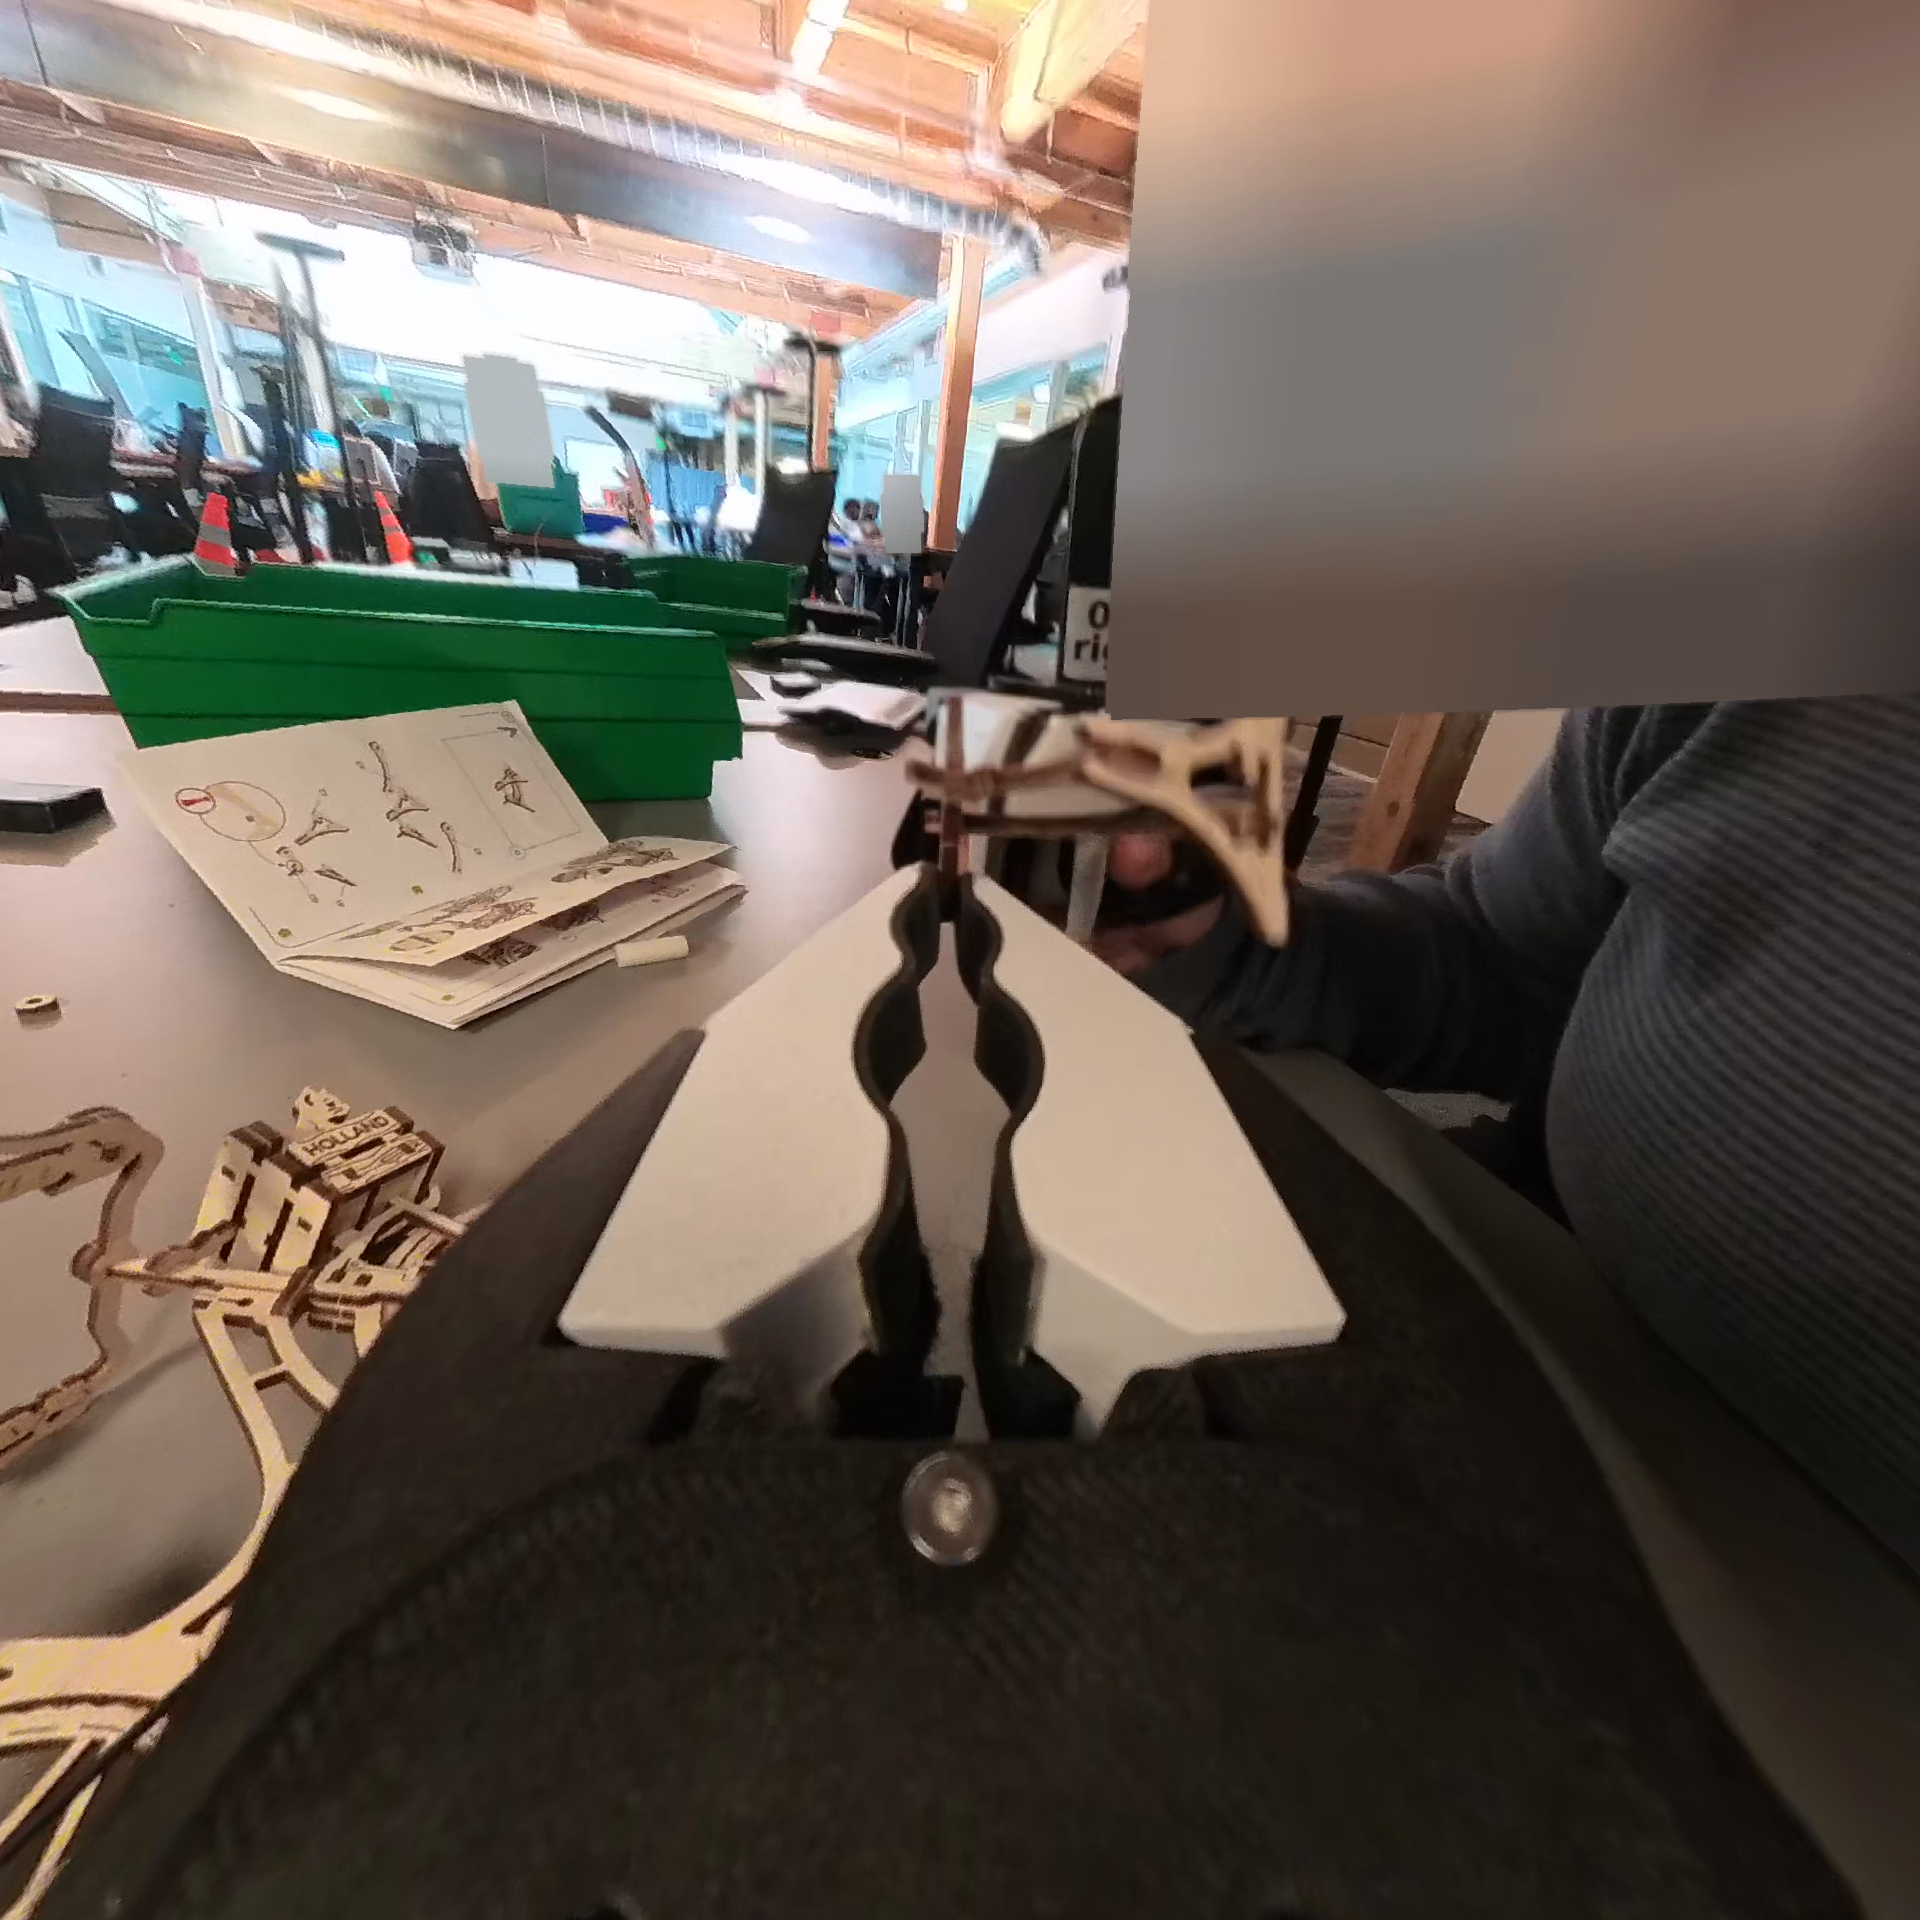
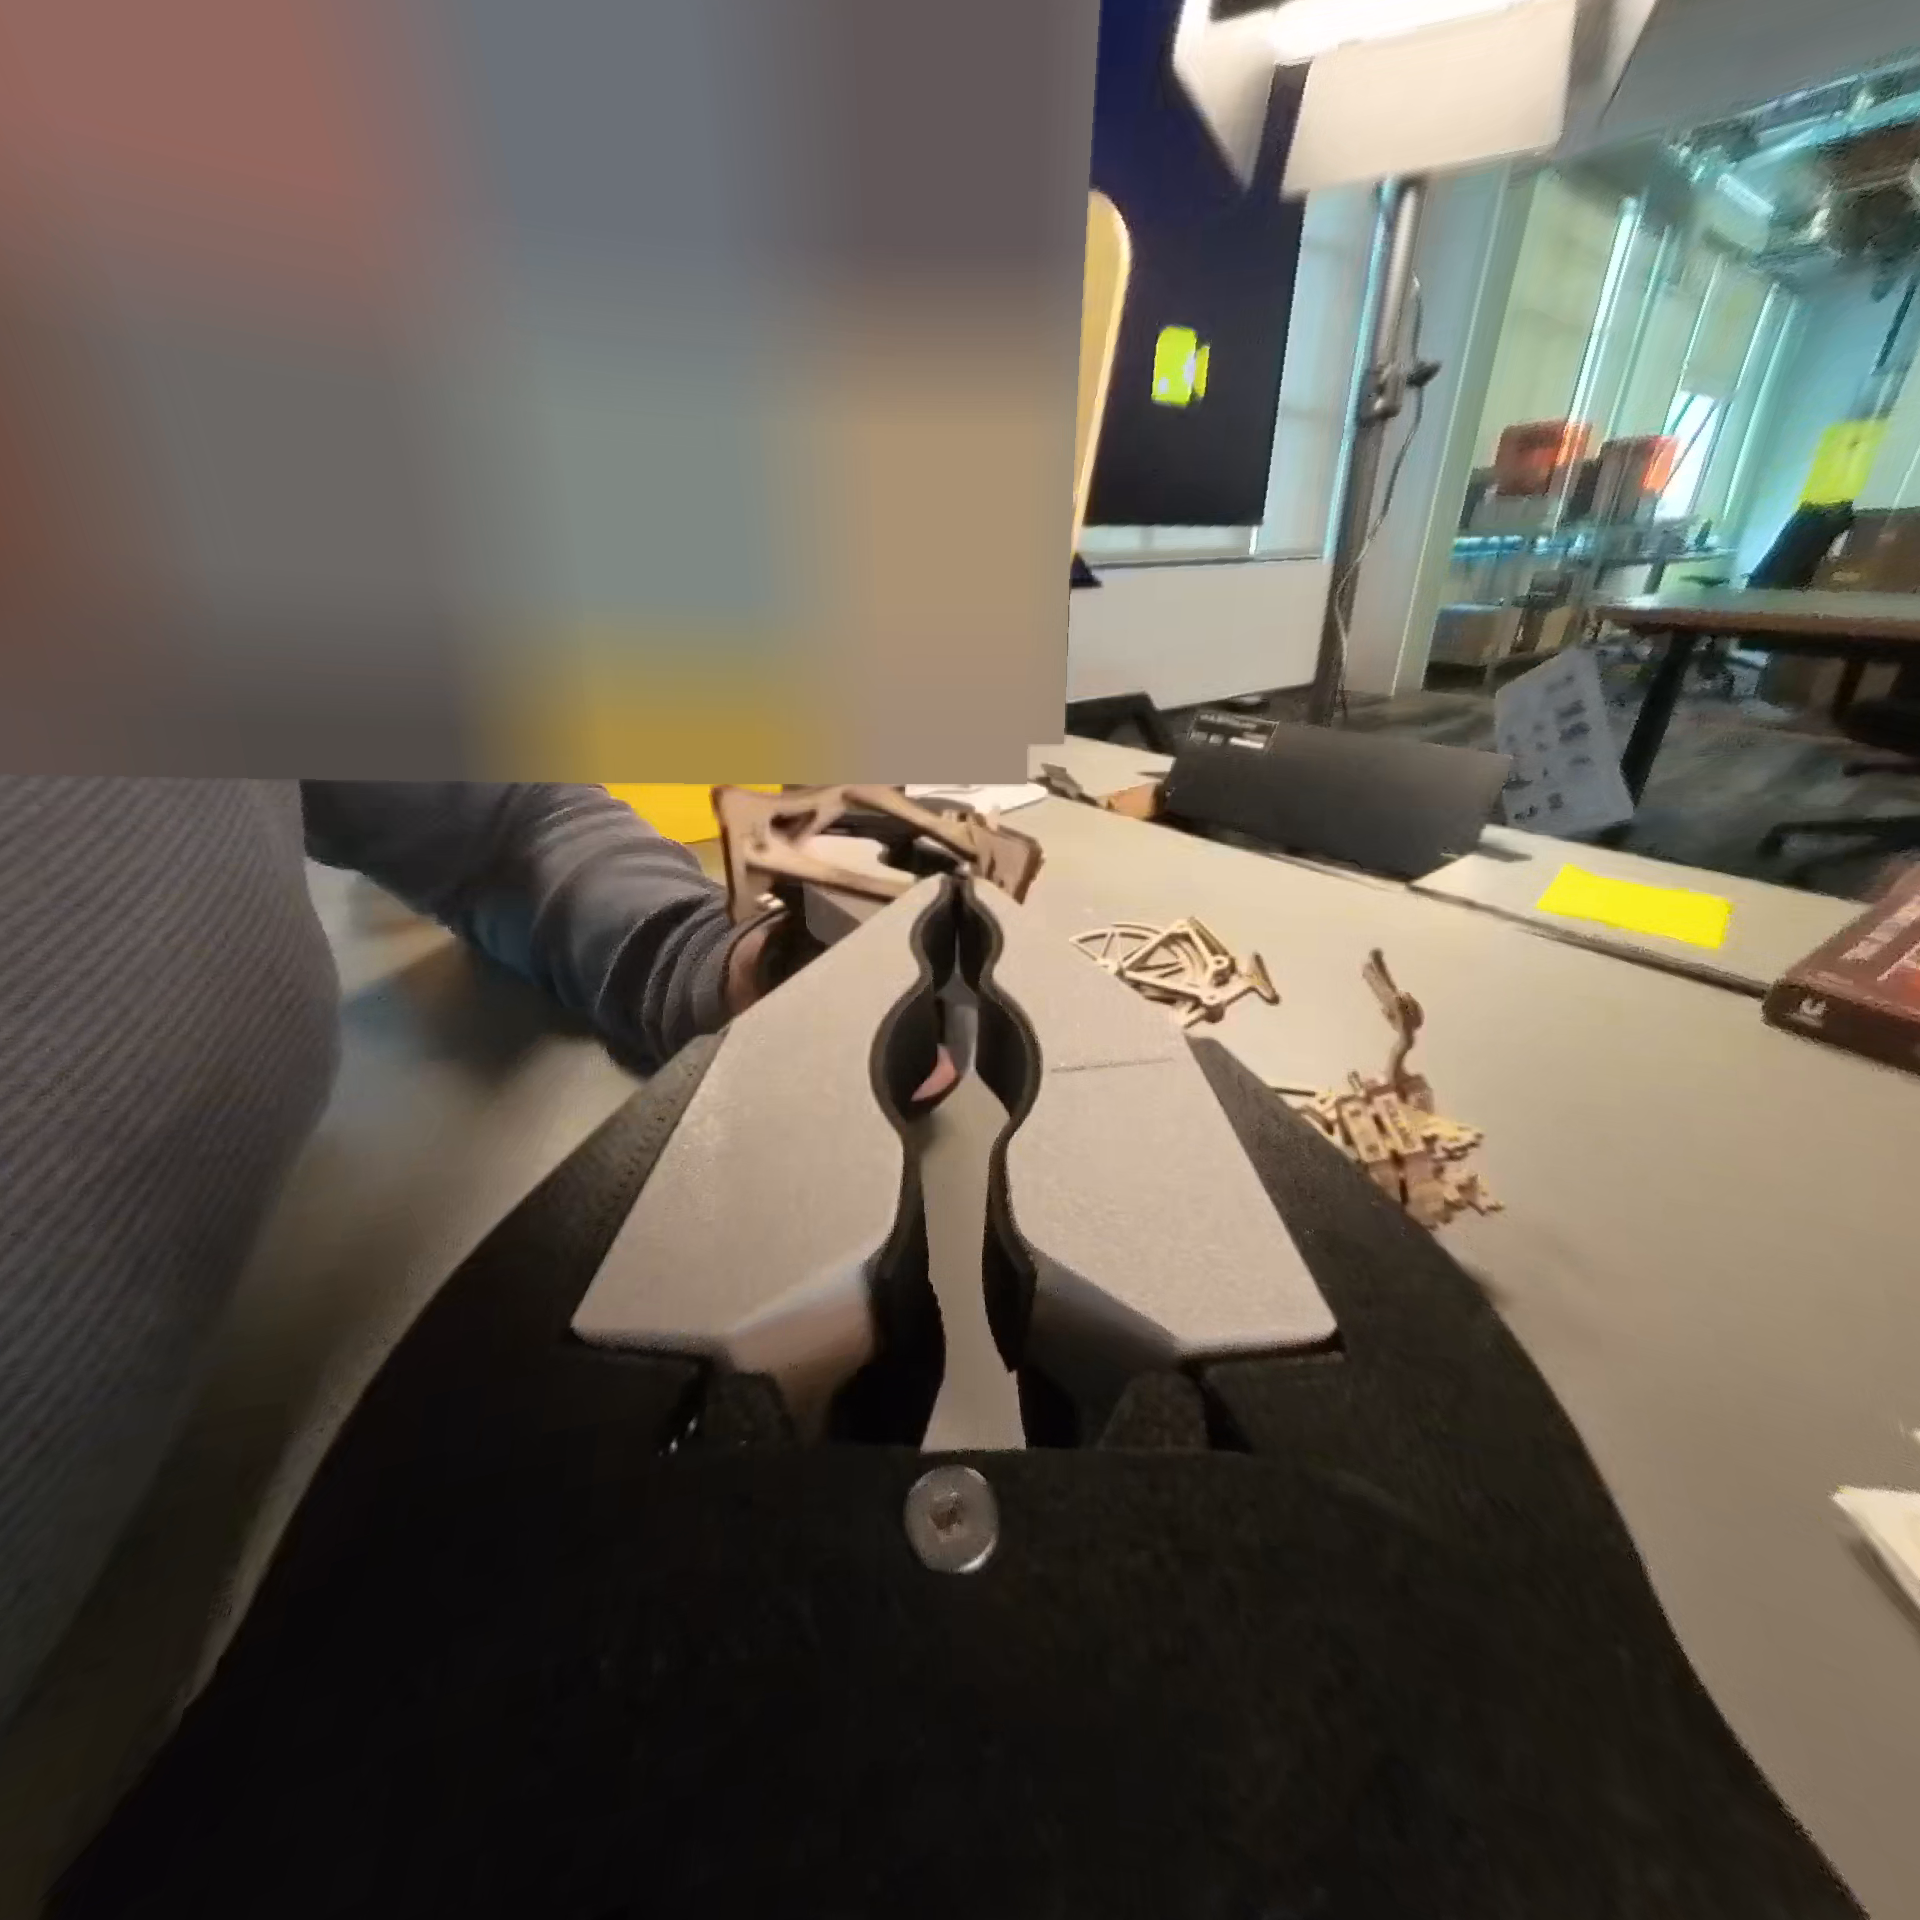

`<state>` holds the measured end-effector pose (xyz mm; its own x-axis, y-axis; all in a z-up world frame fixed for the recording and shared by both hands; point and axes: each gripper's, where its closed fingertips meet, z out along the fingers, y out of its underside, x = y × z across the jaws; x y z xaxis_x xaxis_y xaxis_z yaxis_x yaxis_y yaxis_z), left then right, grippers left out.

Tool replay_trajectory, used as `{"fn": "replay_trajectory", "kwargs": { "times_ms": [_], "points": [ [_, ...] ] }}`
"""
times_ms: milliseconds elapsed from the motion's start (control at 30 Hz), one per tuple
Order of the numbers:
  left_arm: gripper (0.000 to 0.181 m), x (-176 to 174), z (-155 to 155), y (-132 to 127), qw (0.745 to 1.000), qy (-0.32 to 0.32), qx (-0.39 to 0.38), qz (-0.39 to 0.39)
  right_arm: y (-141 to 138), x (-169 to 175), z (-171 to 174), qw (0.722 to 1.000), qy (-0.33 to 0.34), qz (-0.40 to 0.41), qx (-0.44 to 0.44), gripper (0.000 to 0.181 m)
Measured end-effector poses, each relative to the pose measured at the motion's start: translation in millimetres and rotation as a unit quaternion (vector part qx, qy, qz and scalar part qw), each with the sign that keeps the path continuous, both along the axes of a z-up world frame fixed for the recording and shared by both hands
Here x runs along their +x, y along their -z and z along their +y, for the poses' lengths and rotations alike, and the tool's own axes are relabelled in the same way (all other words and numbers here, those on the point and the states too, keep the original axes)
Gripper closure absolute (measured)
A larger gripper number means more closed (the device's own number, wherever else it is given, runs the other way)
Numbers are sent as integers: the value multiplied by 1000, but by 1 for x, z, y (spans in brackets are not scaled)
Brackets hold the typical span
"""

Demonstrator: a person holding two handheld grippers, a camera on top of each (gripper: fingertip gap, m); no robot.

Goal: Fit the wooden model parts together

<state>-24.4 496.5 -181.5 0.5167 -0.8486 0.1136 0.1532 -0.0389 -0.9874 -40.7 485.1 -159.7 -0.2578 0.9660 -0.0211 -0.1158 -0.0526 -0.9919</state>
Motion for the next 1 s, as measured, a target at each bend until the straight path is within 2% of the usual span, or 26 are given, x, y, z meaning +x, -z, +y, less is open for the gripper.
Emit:
{"fn": "replay_trajectory", "kwargs": {
  "times_ms": [100,200,333,400,567,800,900,1000],
  "points": [
    [180,1,0,-1,1000,-1,4,0,-15,7,1,999,14,43,14,181],
    [179,1,1,2,1000,-2,-4,8,1,0,-3,1000,4,3,22,181],
    [179,0,1,0,1000,-1,-4,-4,-15,14,1,996,25,67,45,181],
    [179,-1,2,0,1000,-3,-9,-9,-24,20,6,990,65,102,78,181],
    [179,-2,4,0,1000,-3,-15,-13,-22,21,28,958,201,98,178,181],
    [179,-3,4,0,1000,-5,-17,-16,-21,20,23,937,228,99,243,181],
    [179,-8,10,2,999,-25,-36,-19,-21,20,9,928,210,114,285,165],
    [179,-15,19,7,996,-50,-74,-27,-4,7,0,921,193,75,329,142]
  ]
}}
